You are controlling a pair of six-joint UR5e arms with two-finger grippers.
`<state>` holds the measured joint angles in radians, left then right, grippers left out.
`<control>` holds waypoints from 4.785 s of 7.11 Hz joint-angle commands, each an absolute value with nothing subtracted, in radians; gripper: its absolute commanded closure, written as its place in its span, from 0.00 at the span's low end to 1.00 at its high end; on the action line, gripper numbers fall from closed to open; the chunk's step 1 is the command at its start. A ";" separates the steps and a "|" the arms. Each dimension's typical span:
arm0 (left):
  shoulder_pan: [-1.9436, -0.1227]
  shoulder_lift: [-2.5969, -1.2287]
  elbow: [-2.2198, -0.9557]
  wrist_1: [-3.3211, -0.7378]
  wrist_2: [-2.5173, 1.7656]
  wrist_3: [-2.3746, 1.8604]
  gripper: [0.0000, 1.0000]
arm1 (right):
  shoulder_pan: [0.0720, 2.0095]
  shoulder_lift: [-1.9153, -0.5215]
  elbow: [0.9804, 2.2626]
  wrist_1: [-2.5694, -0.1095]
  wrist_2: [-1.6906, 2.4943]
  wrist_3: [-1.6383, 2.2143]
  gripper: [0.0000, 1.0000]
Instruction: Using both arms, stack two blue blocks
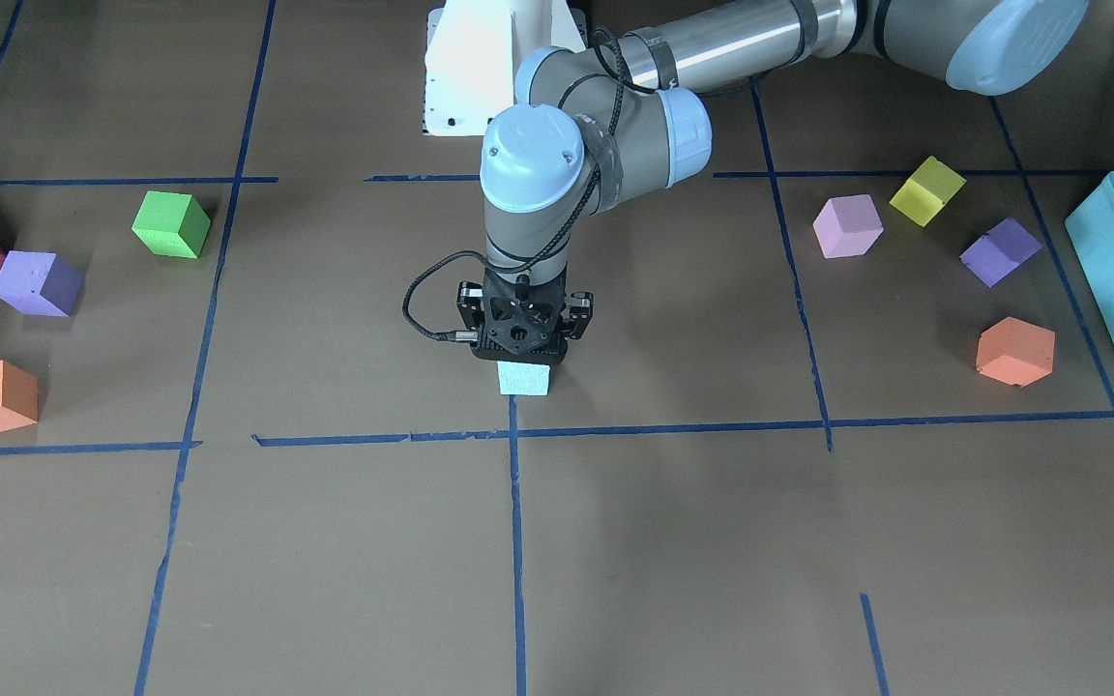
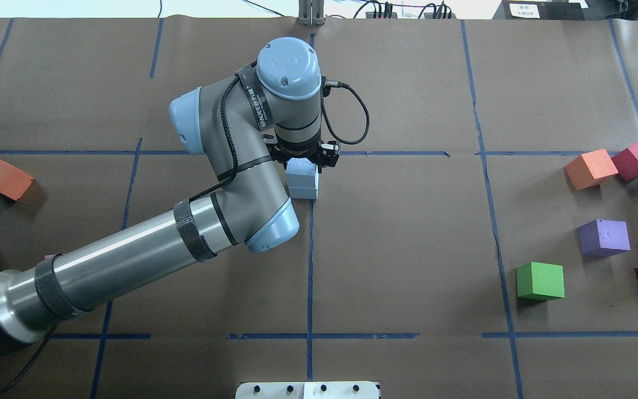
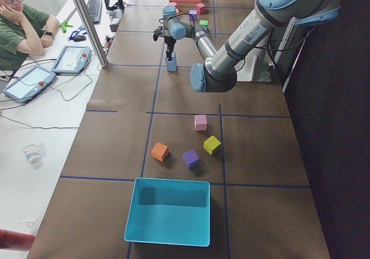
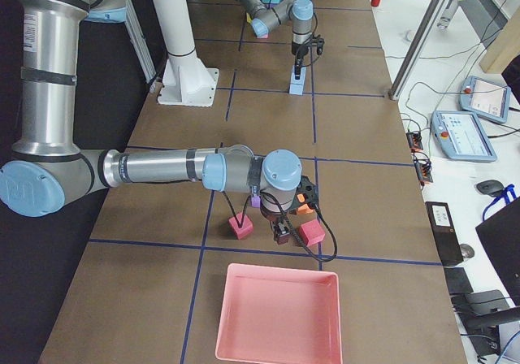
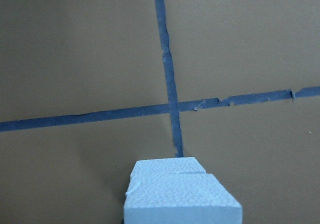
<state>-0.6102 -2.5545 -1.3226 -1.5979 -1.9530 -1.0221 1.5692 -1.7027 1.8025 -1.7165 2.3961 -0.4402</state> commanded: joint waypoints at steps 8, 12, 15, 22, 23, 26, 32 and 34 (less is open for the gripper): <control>-0.982 -1.989 -1.833 -1.423 -2.212 -0.350 0.00 | 1.569 -1.704 1.799 -1.717 2.396 -0.439 0.01; -1.421 -1.634 -1.810 -1.427 -2.427 -0.083 0.00 | 1.569 -1.713 1.801 -1.717 2.393 -0.313 0.00; -1.555 -1.528 -1.689 -1.497 -2.413 0.161 0.00 | 1.569 -1.713 1.801 -1.717 2.395 -0.314 0.00; -1.555 -1.491 -1.687 -1.500 -2.276 0.120 0.00 | 1.569 -1.715 1.796 -1.717 2.396 -0.314 0.00; -1.551 -1.490 -1.684 -1.500 -2.273 0.126 0.00 | 1.569 -1.713 1.796 -1.717 2.396 -0.314 0.00; -1.545 -1.486 -1.689 -1.497 -2.279 0.127 0.00 | 1.569 -1.713 1.796 -1.717 2.396 -0.314 0.00; -1.545 -1.485 -1.686 -1.500 -2.279 0.127 0.00 | 1.568 -1.713 1.796 -1.715 2.396 -0.314 0.00; -1.545 -1.485 -1.684 -1.499 -2.279 0.129 0.00 | 1.568 -1.713 1.796 -1.717 2.396 -0.314 0.00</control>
<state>-1.5447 -1.4849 -1.6848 -1.4992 -2.2795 0.1277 1.5677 -1.7135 1.7963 -1.7160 2.3959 -0.3143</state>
